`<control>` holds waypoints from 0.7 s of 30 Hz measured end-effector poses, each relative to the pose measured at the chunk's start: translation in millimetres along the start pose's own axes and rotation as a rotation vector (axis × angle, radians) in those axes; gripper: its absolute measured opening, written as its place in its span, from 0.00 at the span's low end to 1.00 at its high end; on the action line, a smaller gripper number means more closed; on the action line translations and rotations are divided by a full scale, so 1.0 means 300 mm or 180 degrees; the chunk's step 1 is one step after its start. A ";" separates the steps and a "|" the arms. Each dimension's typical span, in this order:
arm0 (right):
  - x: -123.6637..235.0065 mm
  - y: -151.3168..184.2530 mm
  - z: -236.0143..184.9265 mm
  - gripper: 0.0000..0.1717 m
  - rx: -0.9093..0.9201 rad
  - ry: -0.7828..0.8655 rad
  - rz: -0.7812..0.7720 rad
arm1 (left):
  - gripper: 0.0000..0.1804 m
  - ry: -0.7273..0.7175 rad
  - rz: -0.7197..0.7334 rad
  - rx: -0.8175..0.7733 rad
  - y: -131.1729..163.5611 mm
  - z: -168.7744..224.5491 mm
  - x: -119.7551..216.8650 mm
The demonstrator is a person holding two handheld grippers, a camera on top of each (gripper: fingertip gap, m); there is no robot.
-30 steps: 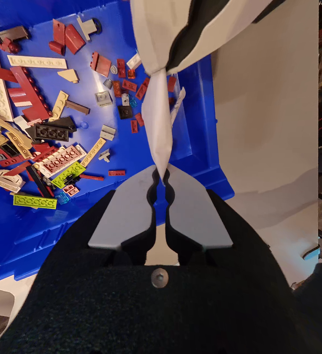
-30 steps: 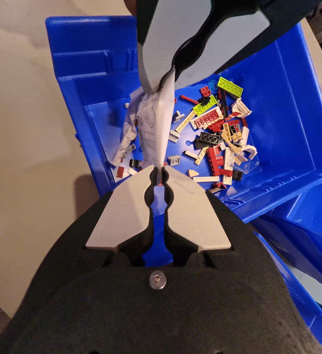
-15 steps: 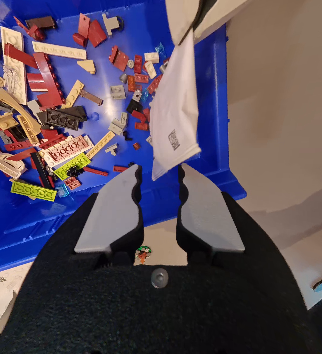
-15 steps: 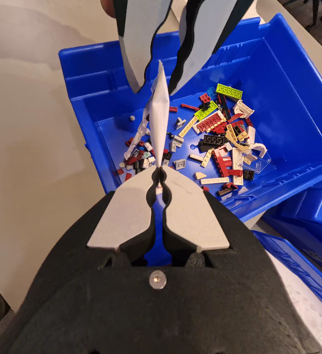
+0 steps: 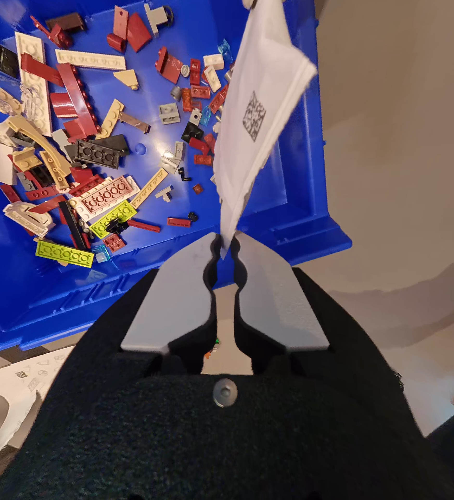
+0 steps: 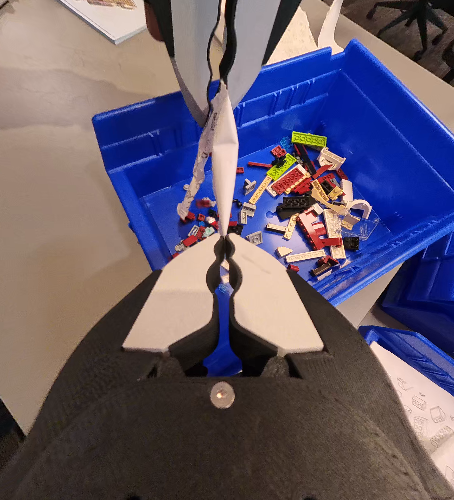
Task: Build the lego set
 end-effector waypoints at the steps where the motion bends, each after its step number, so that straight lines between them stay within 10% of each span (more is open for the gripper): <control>1: -0.002 0.002 0.000 0.00 -0.0003 0.0004 -0.0020 | 0.04 0.0008 0.0003 -0.0001 -0.002 0.003 0.004; 21: 0.024 -0.008 0.005 0.00 -0.0042 0.0014 0.0222 | 0.11 -0.0026 0.0091 0.0086 0.004 0.002 0.026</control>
Point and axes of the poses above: each gripper's, where its closed fingertips meet, x back along the fingers, y out of its underside, z = x × y across the jaws, the point moved 2 cm from there along x, back along the fingers, and after that the axes turned 12 degrees about -y, right-handed, at the moved point
